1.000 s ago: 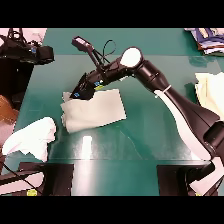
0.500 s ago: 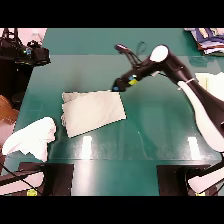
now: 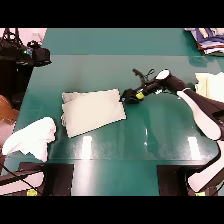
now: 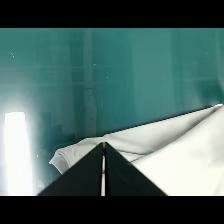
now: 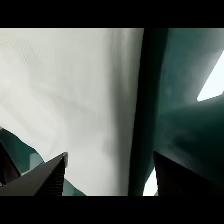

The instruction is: Fold the shirts.

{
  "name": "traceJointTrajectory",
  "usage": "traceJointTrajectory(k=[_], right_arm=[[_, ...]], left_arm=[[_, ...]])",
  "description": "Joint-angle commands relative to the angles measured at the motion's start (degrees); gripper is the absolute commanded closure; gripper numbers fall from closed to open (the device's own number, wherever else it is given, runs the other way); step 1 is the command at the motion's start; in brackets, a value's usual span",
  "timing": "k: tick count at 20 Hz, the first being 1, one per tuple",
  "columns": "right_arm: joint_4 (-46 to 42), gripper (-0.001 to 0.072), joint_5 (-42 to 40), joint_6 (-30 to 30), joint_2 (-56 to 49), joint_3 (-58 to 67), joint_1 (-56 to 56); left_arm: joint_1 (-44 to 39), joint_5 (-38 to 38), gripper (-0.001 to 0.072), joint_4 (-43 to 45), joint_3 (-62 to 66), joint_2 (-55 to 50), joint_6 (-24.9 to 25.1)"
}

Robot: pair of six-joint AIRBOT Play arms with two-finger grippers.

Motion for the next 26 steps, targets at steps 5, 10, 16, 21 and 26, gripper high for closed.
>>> traceJointTrajectory(k=[5,10,16,21,26], right_arm=[[3.0,0.0312,-0.5,-0.5,-7.8,9.2,8.6],[2.5,0.0694,1.9,-4.1,-7.7,14.9,6.9],[2.4,0.0695,7.0,-0.3,-5.4,25.2,-7.2],[2.4,0.0695,5.3,2.4,0.2,30.7,-27.0],[2.5,0.0695,1.7,2.5,4.0,30.9,-44.9]], left_arm=[[0.0,0.0,0.0682,-1.4,0.0,0.0,0.0],[-0.7,-0.5,0.0684,-4.1,0.0,0.0,0.0],[-12.1,0.5,0.0683,-4.0,0.0,0.0,1.7],[-20.0,3.2,0.0683,-4.0,0.0,0.0,2.1],[-24.2,4.3,0.0683,-4.1,0.0,0.0,1.9]])
